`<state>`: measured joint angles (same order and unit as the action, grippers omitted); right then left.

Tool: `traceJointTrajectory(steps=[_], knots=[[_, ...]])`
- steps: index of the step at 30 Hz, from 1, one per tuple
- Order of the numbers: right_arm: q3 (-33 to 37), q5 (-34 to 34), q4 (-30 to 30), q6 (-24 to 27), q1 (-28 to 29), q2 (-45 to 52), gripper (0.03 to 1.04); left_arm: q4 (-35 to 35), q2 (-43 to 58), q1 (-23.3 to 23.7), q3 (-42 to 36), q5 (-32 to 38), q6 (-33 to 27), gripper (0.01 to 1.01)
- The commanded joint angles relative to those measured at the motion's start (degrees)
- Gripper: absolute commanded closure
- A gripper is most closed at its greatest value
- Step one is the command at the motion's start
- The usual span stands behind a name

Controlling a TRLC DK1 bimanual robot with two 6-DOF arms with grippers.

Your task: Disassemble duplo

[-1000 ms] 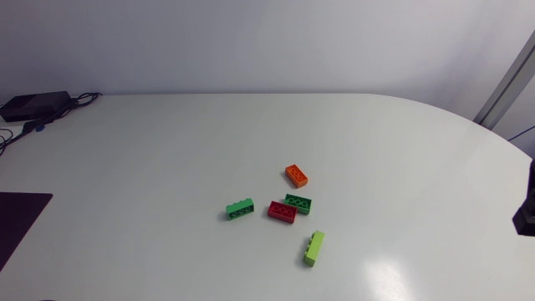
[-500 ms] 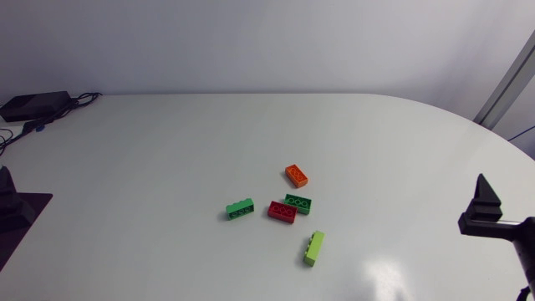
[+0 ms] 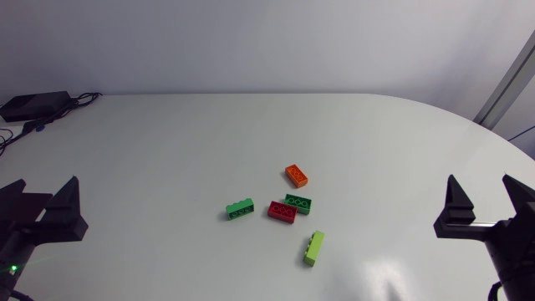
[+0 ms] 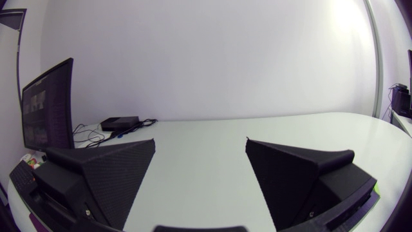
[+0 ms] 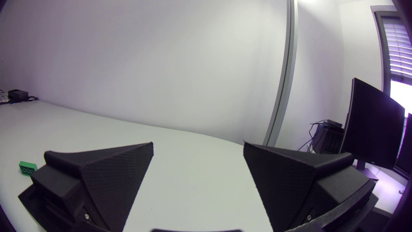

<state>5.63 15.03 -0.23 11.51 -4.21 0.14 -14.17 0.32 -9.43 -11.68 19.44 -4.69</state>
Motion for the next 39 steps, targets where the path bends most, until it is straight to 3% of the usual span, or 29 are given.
traceJointTrajectory(steps=[1,4,13,27,31,33,39], knots=[[-2.55,0.09,2.08,-0.61,-1.68,-0.76,0.06,2.48,-1.2,0.99,2.63,-4.5,1.88,0.051],[-4.13,0.09,3.57,1.24,-3.88,-0.76,0.06,3.28,-1.2,1.78,3.68,-10.04,2.84,0.051],[-5.89,0.09,4.62,-1.84,-7.75,-0.67,0.06,6.09,-1.2,3.19,7.11,-11.18,2.84,0.051],[-5.89,0.18,3.31,-4.56,-6.95,-0.58,0.06,10.57,-0.93,4.16,9.66,-11.18,2.75,0.049],[-5.89,0.09,3.04,-5.88,-6.69,-0.58,0.06,15.32,-0.84,7.32,11.68,-16.28,0.91,0.049],[-5.89,-0.17,2.87,-5.71,-6.78,-0.58,0.06,14.53,-0.84,7.5,11.77,-17.24,-1.9,0.049],[-5.89,-0.7,2.6,-5.71,-6.69,-0.41,0.06,14.17,-0.76,10.05,11.68,-17.6,-1.82,0.049]])
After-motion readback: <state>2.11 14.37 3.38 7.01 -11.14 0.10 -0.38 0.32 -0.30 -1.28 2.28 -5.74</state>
